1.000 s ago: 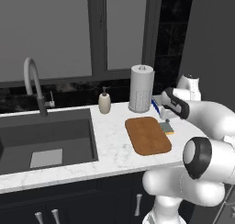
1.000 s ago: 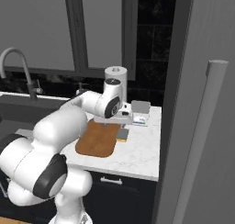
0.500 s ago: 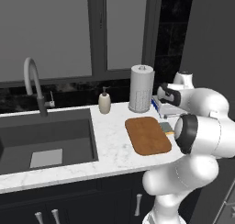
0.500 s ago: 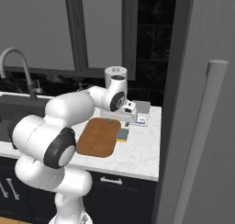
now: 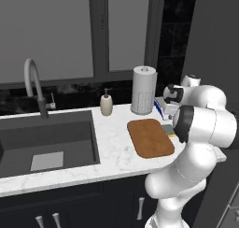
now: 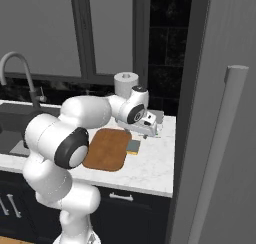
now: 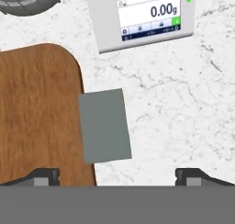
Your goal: Pick up the sponge from the counter and clean the cutting board by briefly scrubbing or pressing down on the cutting board. Once finished, release the sponge.
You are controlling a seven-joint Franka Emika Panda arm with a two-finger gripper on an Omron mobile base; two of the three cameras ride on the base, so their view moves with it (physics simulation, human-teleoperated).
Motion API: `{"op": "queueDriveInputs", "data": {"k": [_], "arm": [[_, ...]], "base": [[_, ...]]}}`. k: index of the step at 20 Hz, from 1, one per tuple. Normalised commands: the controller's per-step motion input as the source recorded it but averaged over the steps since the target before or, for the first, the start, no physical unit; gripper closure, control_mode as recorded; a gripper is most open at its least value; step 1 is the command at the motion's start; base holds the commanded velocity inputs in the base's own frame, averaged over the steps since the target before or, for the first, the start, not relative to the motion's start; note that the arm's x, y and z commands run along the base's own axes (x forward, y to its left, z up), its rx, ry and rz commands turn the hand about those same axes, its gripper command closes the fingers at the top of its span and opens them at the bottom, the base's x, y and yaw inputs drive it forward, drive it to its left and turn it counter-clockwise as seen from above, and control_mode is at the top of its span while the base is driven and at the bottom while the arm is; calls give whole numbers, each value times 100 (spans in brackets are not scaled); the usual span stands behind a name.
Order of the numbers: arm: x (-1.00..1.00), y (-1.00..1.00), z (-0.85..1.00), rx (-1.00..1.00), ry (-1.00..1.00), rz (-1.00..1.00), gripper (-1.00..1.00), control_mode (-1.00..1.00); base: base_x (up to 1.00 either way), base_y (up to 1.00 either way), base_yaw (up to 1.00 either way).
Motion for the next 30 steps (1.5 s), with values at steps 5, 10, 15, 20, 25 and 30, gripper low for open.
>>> {"op": "queueDriveInputs", "data": {"k": [5, 10, 15, 20, 25, 30], "arm": [[31, -7, -34, 1, -1, -7, -100, -100], [32, 0, -11, 0, 0, -2, -100, -100], [35, 0, -5, 0, 1, 0, -100, -100], [35, 0, -14, 0, 0, 0, -100, -100], [21, -3, -16, 0, 0, 0, -100, -100], [0, -1, -24, 0, 0, 0, -100, -100]], "base": [[0, 0, 0], [0, 0, 0], [0, 0, 0], [0, 0, 0], [0, 0, 0], [0, 0, 0]]}}
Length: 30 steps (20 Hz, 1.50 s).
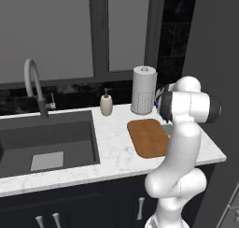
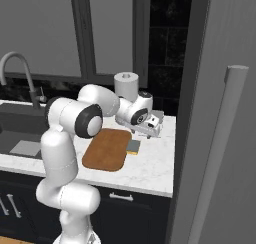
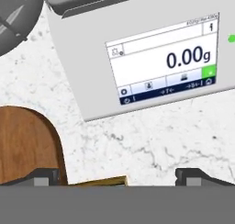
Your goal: Pick up the sponge from the counter and clean the cutting board by briefly scrubbing or pressing down on the cutting board. Once finished, release the sponge.
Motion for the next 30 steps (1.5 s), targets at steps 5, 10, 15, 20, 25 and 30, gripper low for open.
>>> {"op": "queueDriveInputs", "data": {"k": [5, 10, 15, 20, 25, 30], "arm": [[9, 0, -31, 0, 0, 0, -100, -100], [16, 0, -27, 0, 0, 0, -100, -100], [2, -5, -26, 0, 1, 0, -100, -100], [0, -7, -25, 0, 3, 0, -100, -100], [-26, -7, -31, 0, 6, 0, -100, -100], [-61, -21, -35, 0, 12, 0, -100, -100]], "base": [[0, 0, 0], [0, 0, 0], [0, 0, 0], [0, 0, 0], [0, 0, 0], [0, 0, 0]]}}
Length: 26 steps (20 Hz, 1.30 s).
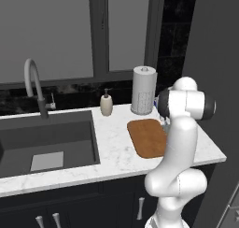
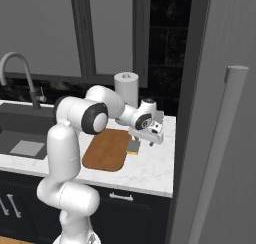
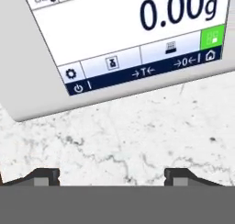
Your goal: Pick up the sponge from the counter and clean the cutting board by briefly scrubbing or pressing down on the cutting board. Once finished, release the sponge.
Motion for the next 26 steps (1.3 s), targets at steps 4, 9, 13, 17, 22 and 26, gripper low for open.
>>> {"op": "queueDriveInputs", "data": {"k": [4, 9, 13, 17, 22, 26], "arm": [[-70, -29, -40, 0, 11, 0, -100, -100], [-88, -23, -22, 0, 2, 0, -100, -100], [-71, -23, 1, 4, -3, 0, -100, -100], [-13, -6, 45, 7, -13, 0, -100, -100], [-2, 14, 83, 8, -10, 0, -100, -100], [-14, 13, 56, 2, -5, 0, -100, -100]], "base": [[0, 0, 0], [0, 0, 0], [0, 0, 0], [0, 0, 0], [0, 0, 0], [0, 0, 0]]}}
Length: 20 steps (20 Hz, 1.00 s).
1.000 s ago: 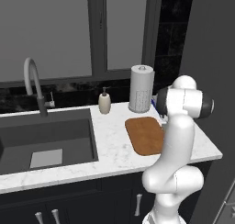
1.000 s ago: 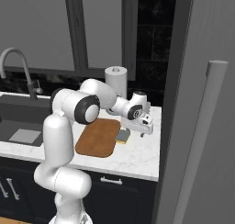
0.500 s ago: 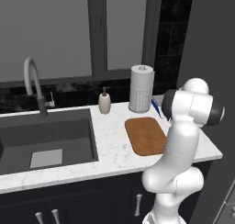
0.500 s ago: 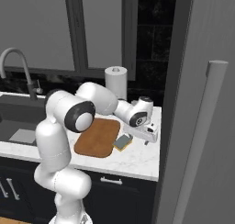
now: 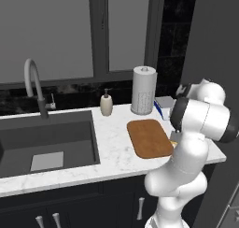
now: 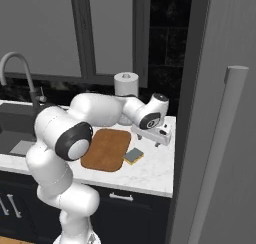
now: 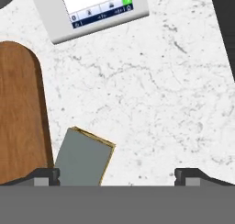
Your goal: Pick up the sponge from the counter and clean the cutting board by briefly scrubbing or pressing down on the cutting board. Once finished, release the sponge.
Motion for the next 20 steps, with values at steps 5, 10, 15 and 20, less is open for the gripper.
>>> {"op": "queueDriveInputs", "data": {"k": [5, 10, 15, 20], "arm": [[-17, 13, 28, 0, -2, 0, -100, -100], [-6, 40, 0, 0, 0, 0, -100, -100], [0, 58, 0, 0, 0, 0, -100, -100], [0, 8, -9, 0, 0, 0, -100, -100]], "base": [[0, 0, 0], [0, 0, 0], [0, 0, 0], [0, 0, 0]]}}
